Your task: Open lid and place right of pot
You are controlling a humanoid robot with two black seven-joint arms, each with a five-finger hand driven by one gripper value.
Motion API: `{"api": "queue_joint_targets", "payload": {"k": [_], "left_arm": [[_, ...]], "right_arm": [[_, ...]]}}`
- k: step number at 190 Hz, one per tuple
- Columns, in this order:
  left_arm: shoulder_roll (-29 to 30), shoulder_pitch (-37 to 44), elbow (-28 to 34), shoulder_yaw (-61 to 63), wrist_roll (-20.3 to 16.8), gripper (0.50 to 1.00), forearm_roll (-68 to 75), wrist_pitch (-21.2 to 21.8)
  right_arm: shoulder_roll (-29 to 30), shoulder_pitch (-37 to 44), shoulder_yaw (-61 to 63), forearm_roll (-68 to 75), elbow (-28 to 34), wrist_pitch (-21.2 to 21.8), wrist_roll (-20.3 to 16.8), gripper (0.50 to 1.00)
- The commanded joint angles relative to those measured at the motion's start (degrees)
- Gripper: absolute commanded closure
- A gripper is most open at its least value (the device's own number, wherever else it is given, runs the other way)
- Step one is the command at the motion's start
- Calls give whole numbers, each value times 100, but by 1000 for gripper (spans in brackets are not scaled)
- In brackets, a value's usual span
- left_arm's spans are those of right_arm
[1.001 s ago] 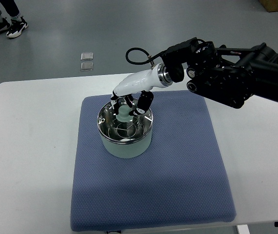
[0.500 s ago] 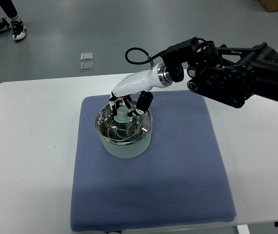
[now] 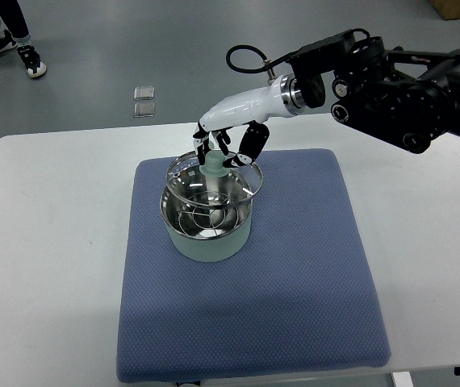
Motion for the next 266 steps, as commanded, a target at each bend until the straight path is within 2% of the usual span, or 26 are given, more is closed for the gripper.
{"api": "queue_joint_targets", "payload": {"k": [1,39,92,124,151,153,156,157,158,159,160,161,162,163,164,165,166,167,168,170,171,175,206,225,242,266], "left_arm": [[0,0,-11,0,0,500,0,0],[0,0,-2,0,0,500,0,0],[0,9,7,-8,0,500,0,0],[0,0,-11,0,0,500,0,0],[0,-9,-11,0,0,500,0,0],[0,-9,-11,0,0,500,0,0],[0,0,-11,0,0,500,0,0],[0,0,-11,0,0,500,0,0],[0,0,-11,0,0,500,0,0],[0,0,-11,0,0,500,0,0],[0,-9,-11,0,0,500,0,0],[0,-9,-11,0,0,500,0,0],[0,-9,-11,0,0,500,0,0],[0,-9,-11,0,0,500,0,0],[0,-9,-11,0,0,500,0,0],[0,-9,-11,0,0,500,0,0],[0,-9,-11,0,0,500,0,0],[0,-9,-11,0,0,500,0,0],[0,-9,-11,0,0,500,0,0],[0,-9,-11,0,0,500,0,0],[0,-9,-11,0,0,500,0,0],[0,-9,-11,0,0,500,0,0],[0,-9,-63,9,0,500,0,0],[0,-9,-64,0,0,500,0,-9],[0,-9,-55,0,0,500,0,-9],[0,-9,-28,0,0,500,0,-9]], "right_arm": [[-260,38,7,5,1,48,116,1000],[-867,-41,-11,14,1,74,248,1000],[-1605,-673,-28,-21,-61,22,494,1000],[-1702,-920,-11,-47,-184,-22,617,1000],[-1596,-1227,-11,-47,-201,-348,564,1000],[-1596,-1254,-11,-47,-201,-374,564,991],[-1587,-1298,-11,-39,-201,-453,555,937],[-1587,-1298,-11,-39,-201,-453,555,936],[-1579,-1324,-11,-30,-193,-505,555,904],[-1579,-1324,-11,-30,-193,-506,555,904],[-1570,-1350,-2,-30,-201,-549,555,869],[-1570,-1350,-2,-30,-201,-550,555,869],[-1561,-1377,-2,-21,-193,-602,555,822],[-1561,-1377,-2,-21,-193,-603,555,822],[-1544,-1403,-11,-12,-193,-655,555,769],[-1544,-1403,-11,-12,-193,-655,555,769],[-1526,-1429,-11,-3,-193,-707,555,714],[-1526,-1430,-11,-3,-193,-708,555,713],[-1509,-1447,-2,14,-193,-769,555,663],[-1508,-1447,-2,14,-193,-770,555,662],[-1482,-1482,-2,14,-193,-830,555,614],[-1456,-1526,-2,14,-201,-953,546,566],[-1333,-1667,24,93,-263,-1253,546,566],[-1297,-1702,244,823,-324,-1104,511,568],[-1271,-1755,402,1860,-579,-849,212,570],[-1016,-1887,798,4136,-1054,-339,-394,568]]}}
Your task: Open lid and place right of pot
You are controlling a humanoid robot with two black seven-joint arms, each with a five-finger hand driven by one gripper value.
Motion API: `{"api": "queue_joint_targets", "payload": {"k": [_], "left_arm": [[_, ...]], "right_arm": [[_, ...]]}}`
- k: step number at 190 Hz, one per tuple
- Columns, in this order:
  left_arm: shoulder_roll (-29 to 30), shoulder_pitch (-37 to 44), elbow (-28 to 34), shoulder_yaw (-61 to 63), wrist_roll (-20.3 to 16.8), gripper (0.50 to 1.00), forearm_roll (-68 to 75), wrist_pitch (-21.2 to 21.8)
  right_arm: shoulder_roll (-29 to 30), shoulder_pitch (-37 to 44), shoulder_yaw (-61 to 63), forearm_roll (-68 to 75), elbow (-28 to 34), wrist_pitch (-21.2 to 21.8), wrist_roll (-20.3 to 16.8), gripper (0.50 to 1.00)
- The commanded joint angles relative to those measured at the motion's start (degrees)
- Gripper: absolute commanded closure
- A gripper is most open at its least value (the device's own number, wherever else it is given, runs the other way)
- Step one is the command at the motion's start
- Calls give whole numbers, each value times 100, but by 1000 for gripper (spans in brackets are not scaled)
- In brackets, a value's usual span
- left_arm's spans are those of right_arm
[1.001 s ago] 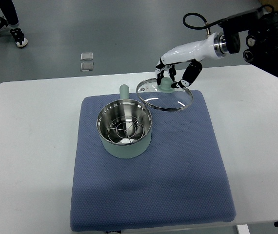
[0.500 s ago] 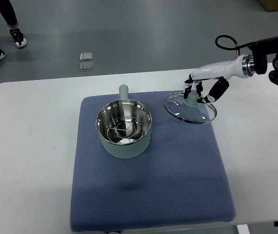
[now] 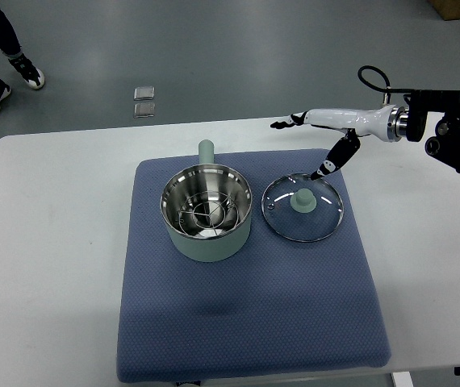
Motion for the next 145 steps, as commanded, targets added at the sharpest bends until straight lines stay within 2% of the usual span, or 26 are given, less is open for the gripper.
{"api": "queue_joint_targets", "payload": {"k": [1,16,30,51,61,62,76,95,120,145], "left_arm": [[0,0,21,0,0,500,0,0],[0,0,30,0,0,500,0,0],[0,0,30,9,0,500,0,0],[0,0,4,9,0,500,0,9],[0,0,4,9,0,500,0,9],[0,0,4,0,0,500,0,0],[0,0,4,0,0,500,0,0],[0,18,47,0,0,500,0,9],[0,18,47,0,0,500,0,9],[0,0,39,0,0,500,0,9]], "right_arm": [[205,-154,292,1864,-385,424,-514,568],[285,-365,407,3130,-561,653,-979,566],[425,-488,486,4290,-658,653,-1436,566],[698,-707,574,5574,-816,627,-1832,564],[698,-707,574,5575,-816,627,-1832,564],[750,-777,574,6036,-825,627,-1911,564],[786,-848,574,6480,-816,627,-1894,564],[803,-962,574,6586,-825,636,-1859,564],[803,-1006,618,6604,-816,803,-1859,562],[751,-1033,837,6604,-807,1181,-1868,562]]}}
